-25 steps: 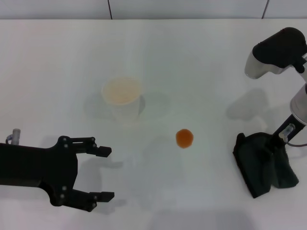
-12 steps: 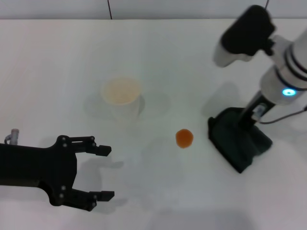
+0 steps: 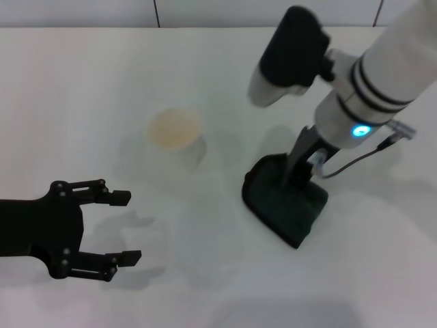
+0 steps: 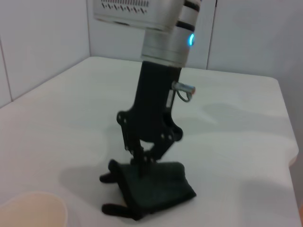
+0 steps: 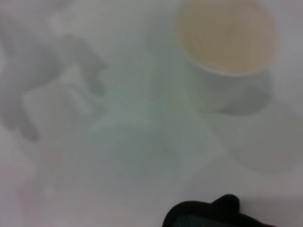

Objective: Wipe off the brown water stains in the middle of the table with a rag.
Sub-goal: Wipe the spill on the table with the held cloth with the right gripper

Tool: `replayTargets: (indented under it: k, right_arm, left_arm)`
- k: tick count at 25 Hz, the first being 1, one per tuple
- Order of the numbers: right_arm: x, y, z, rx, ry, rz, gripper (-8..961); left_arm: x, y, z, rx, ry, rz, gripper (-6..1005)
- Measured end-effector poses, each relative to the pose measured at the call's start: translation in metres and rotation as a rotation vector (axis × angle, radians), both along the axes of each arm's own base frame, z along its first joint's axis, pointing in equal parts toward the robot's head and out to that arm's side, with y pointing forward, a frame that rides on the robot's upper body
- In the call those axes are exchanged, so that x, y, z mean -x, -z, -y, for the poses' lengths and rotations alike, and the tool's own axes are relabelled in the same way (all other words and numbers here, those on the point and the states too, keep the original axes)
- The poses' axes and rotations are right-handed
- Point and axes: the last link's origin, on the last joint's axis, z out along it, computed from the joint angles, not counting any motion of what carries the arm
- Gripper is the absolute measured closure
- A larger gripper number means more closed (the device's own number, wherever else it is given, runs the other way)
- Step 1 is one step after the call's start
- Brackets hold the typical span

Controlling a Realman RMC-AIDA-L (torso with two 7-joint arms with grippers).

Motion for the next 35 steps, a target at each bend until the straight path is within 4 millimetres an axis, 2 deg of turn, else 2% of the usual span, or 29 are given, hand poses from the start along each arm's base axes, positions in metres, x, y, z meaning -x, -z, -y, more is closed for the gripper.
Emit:
replayTargets:
  k: [6, 11, 15, 20, 25, 28, 35]
  right_arm:
    - [0.011, 0.026, 0.014, 0.092, -0.067, -0.017, 878]
    - [0.009, 0.038, 0.012, 0.102, -0.096, -0.014, 880]
    - [0.005, 0.036, 0.002, 0.066, -0.116, -0.012, 881]
    - [-0.008, 0.023, -0.018, -0.033, -0.127, 0.03, 881]
    - [-0.015, 0.015, -0.025, -0.076, -0.119, 0.024, 881]
    - [-0.015, 0.018, -0.02, -0.051, -0.123, 0.026, 882]
    - [-0.007, 0.038, 0.01, 0.114, -0.117, -0.001, 882]
  left_arm:
    - [0.002, 0.0, 0.001, 0.003, -0.006, -0.002, 125]
    - [0.003, 0.001, 0.002, 0.005, -0.01, -0.003, 125]
    - [0.004, 0.001, 0.004, 0.005, -0.016, -0.004, 125]
    - [0.006, 0.001, 0.007, 0.005, -0.022, -0.001, 125]
    - [0.006, 0.001, 0.008, 0.003, -0.021, 0.0, 125]
    - [0.006, 0.001, 0.008, 0.004, -0.021, 0.0, 125]
    - [0.005, 0.001, 0.007, 0.004, -0.017, 0.002, 125]
